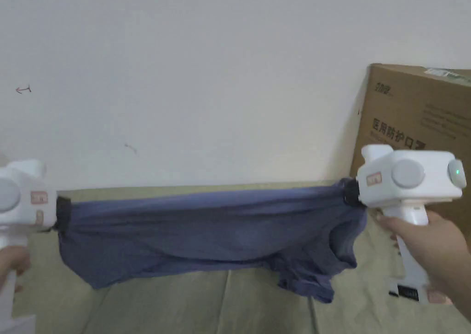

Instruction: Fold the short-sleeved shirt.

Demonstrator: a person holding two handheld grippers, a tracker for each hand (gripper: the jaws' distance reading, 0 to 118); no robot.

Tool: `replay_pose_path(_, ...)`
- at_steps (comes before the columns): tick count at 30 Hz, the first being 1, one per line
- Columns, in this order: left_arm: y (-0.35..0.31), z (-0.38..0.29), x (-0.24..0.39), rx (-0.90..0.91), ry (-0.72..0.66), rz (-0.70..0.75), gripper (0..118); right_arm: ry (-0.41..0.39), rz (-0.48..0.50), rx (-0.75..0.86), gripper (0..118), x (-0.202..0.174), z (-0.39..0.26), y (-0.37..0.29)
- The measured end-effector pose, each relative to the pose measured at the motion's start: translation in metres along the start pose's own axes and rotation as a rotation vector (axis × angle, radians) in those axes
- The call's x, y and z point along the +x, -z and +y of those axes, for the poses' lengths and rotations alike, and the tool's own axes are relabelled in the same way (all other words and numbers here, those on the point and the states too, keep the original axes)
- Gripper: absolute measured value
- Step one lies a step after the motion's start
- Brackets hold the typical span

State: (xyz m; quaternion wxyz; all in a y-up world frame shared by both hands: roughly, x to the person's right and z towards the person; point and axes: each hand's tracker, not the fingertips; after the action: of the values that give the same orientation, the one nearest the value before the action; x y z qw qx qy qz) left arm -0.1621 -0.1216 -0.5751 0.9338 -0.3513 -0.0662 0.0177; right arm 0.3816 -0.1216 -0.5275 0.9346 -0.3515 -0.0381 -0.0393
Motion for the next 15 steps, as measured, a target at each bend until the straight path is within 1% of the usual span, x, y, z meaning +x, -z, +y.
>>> replay_pose_path(1, 0.013, -0.035, -0.002, -0.083, 0.033, -0.011, 0, 0.024, 0.004, -0.075, 1, 0.006, -0.037, 0.014)
replay_pose_path(3, 0.029, -0.101, -0.008, -0.219, 0.104, -0.008, 0, 0.040, -0.016, -0.210, 1, 0.018, -0.102, 0.037)
replay_pose_path(5, 0.034, -0.161, -0.018, -0.334, 0.111, -0.003, 0, 0.022, 0.020, -0.327, 1, 0.027, -0.161, 0.039)
replay_pose_path(6, 0.032, -0.187, -0.030, -0.373, 0.081, -0.017, 0, -0.009, 0.041, -0.370, 1, 0.032, -0.187, 0.034)
replay_pose_path(7, 0.027, -0.209, -0.038, -0.408, 0.056, -0.043, 0, -0.035, 0.060, -0.409, 1, 0.029, -0.213, 0.025)
replay_pose_path(8, 0.020, -0.225, -0.043, -0.416, 0.054, -0.048, 0, -0.061, 0.067, -0.435, 1, 0.032, -0.231, 0.018)
replay_pose_path(10, 0.000, -0.250, -0.054, -0.415, 0.107, -0.035, 0, -0.088, 0.081, -0.451, 1, 0.041, -0.263, -0.006)
replay_pose_path(12, -0.025, -0.263, -0.059, -0.412, 0.118, -0.068, 0, -0.116, 0.131, -0.472, 1, 0.040, -0.282, -0.037)
replay_pose_path(13, -0.039, -0.269, -0.058, -0.428, 0.129, -0.077, 0, -0.156, 0.113, -0.445, 1, 0.041, -0.288, -0.053)
replay_pose_path(15, -0.063, -0.281, -0.058, -0.457, 0.145, -0.095, 0, -0.145, 0.112, -0.443, 1, 0.043, -0.296, -0.078)
